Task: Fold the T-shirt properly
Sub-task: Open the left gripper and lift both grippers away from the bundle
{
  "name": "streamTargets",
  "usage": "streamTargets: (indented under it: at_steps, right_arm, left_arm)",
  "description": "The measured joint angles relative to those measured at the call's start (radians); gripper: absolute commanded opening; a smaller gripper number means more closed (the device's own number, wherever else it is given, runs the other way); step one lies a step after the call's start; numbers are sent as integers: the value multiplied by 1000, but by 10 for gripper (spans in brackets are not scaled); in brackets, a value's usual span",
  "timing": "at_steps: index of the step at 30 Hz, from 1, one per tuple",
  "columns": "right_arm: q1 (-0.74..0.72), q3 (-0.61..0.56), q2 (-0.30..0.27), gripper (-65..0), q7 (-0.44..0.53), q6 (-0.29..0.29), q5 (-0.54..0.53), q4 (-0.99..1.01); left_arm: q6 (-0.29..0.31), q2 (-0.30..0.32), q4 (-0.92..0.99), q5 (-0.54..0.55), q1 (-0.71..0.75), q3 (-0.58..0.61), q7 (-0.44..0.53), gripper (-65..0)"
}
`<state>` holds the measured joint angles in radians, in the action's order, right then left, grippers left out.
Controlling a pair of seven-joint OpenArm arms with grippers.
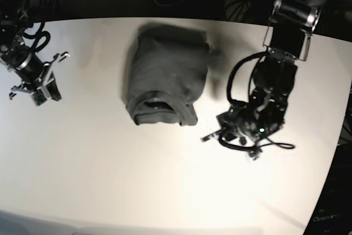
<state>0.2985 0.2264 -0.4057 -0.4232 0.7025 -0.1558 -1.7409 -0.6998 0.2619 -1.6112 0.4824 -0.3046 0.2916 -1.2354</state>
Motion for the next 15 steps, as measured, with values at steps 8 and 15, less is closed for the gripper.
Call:
streamTargets:
  at_steps: [8, 15]
  right_arm:
    - [175, 105, 26, -647, 110, -5, 8, 140]
    - [310, 233, 166, -647, 421, -25, 141, 263]
  left_arm:
    - [-1, 195, -364, 6, 385, -196, -101, -619]
    - [129, 229, -367, -37, 734, -314, 58, -619]
